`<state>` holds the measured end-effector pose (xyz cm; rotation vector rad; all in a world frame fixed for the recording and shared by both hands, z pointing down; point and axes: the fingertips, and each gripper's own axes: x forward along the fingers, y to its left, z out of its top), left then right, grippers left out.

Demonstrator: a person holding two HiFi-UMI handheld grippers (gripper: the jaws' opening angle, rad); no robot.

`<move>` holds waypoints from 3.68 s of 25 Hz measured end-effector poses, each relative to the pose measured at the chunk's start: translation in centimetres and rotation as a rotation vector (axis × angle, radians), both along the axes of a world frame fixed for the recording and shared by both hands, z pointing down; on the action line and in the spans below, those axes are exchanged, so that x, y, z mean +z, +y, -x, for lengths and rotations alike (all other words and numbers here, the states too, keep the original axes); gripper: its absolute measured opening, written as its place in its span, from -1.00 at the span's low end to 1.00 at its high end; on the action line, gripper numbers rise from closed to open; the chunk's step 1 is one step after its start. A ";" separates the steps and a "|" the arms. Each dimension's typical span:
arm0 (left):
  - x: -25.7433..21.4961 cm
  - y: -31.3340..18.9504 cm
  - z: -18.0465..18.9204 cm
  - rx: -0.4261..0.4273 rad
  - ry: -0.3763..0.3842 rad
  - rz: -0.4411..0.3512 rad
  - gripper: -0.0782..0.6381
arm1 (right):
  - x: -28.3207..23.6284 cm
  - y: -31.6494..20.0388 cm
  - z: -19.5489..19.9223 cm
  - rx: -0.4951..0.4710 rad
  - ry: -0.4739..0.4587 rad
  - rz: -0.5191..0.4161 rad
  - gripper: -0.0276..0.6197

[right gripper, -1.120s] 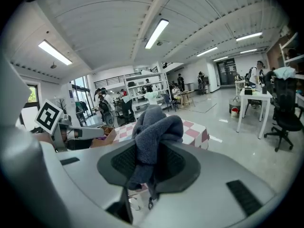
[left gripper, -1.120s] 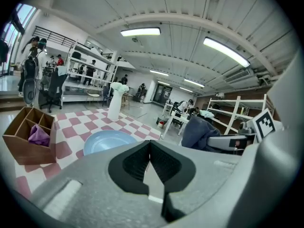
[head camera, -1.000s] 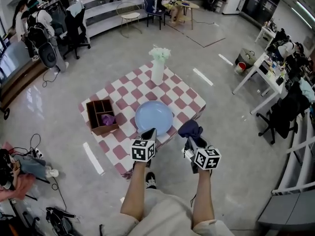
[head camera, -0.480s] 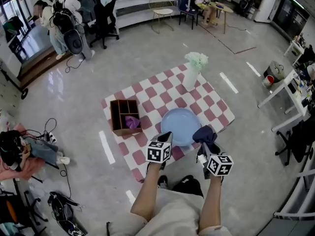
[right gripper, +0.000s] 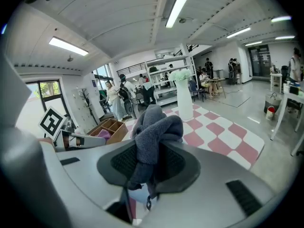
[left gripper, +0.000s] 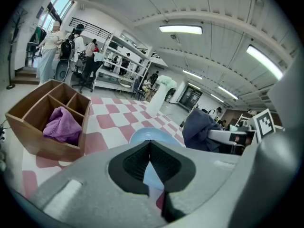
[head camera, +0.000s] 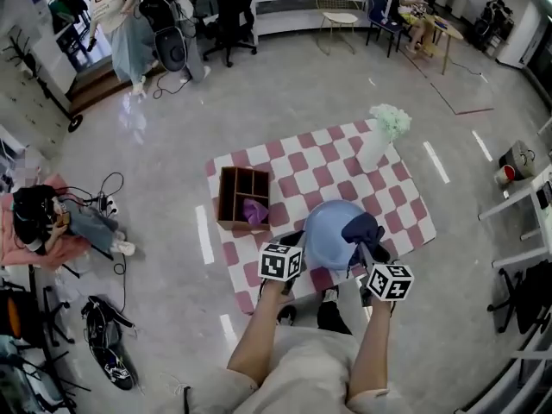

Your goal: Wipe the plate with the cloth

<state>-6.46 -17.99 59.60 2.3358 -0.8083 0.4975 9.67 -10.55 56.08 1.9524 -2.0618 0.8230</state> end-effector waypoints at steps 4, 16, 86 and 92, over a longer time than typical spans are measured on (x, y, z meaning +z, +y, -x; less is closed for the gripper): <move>0.6 -2.4 1.2 -0.058 0.015 0.062 -0.76 | 0.6 -4.9 0.7 -0.107 -0.026 0.005 -0.55; 8.2 -2.9 -0.2 -0.156 -0.008 0.285 -0.75 | 5.0 -8.4 0.9 -0.383 0.002 0.154 -0.55; -3.4 -6.7 -6.9 -0.348 -0.041 -0.183 -0.68 | 0.4 -17.9 3.7 -0.606 0.162 -0.037 -0.56; -3.1 -6.0 -6.2 -0.359 -0.037 -0.192 -0.68 | 1.0 -17.8 3.3 -0.613 0.178 -0.035 -0.56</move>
